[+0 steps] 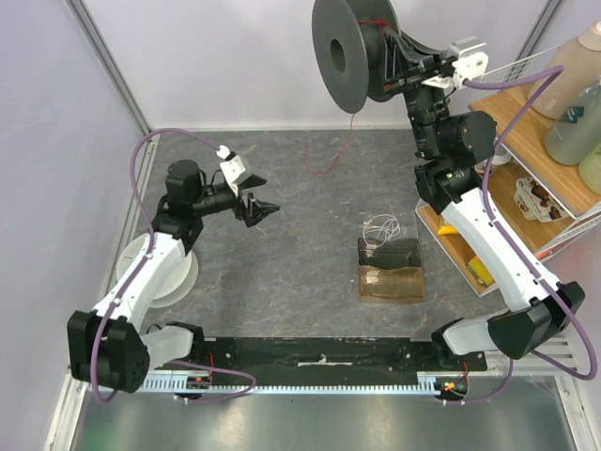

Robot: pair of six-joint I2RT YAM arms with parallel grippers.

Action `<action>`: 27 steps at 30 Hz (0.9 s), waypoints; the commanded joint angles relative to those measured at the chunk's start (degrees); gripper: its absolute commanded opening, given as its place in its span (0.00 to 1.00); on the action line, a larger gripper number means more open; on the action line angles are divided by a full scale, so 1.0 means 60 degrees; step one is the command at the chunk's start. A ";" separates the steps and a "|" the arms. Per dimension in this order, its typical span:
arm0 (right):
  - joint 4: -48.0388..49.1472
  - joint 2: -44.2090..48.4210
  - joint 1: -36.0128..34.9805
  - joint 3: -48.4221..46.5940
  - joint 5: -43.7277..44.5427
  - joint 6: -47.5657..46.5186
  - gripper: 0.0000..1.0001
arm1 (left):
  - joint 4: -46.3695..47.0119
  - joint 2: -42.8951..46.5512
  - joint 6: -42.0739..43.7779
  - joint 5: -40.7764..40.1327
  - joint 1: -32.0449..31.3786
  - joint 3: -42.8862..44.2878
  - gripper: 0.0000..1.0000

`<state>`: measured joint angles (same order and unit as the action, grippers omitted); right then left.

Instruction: Wrap the cables

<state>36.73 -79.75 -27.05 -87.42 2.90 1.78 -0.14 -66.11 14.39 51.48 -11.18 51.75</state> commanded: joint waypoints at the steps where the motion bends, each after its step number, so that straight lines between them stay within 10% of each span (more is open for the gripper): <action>1: -0.0056 0.0254 -0.0252 -0.1015 0.0132 0.0947 0.00 | 0.1779 -0.0480 0.1424 0.0368 -0.0305 -0.0202 0.85; 7: -0.0379 0.0122 -0.0487 -0.1733 -0.0116 0.1402 0.00 | 0.1578 -0.1051 0.4790 0.0940 -0.0744 -0.0217 0.89; 15: -0.0628 0.0137 -0.0575 -0.2173 -0.0453 0.1841 0.00 | -0.0343 -0.1989 0.6330 0.1322 -0.1212 0.0765 0.87; 23: -0.0760 0.0122 -0.0677 -0.2320 -0.0453 0.1944 0.00 | 0.1972 -0.1815 0.5657 0.0544 -0.1198 0.0311 0.87; 27: -0.0702 0.0064 -0.0765 -0.2320 -0.0453 0.2076 0.00 | 0.0394 -0.1945 0.7979 0.1247 -0.1432 0.0501 0.87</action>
<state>28.14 -79.79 -30.92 -97.97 0.34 12.21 6.31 -78.37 47.99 55.66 -18.48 53.82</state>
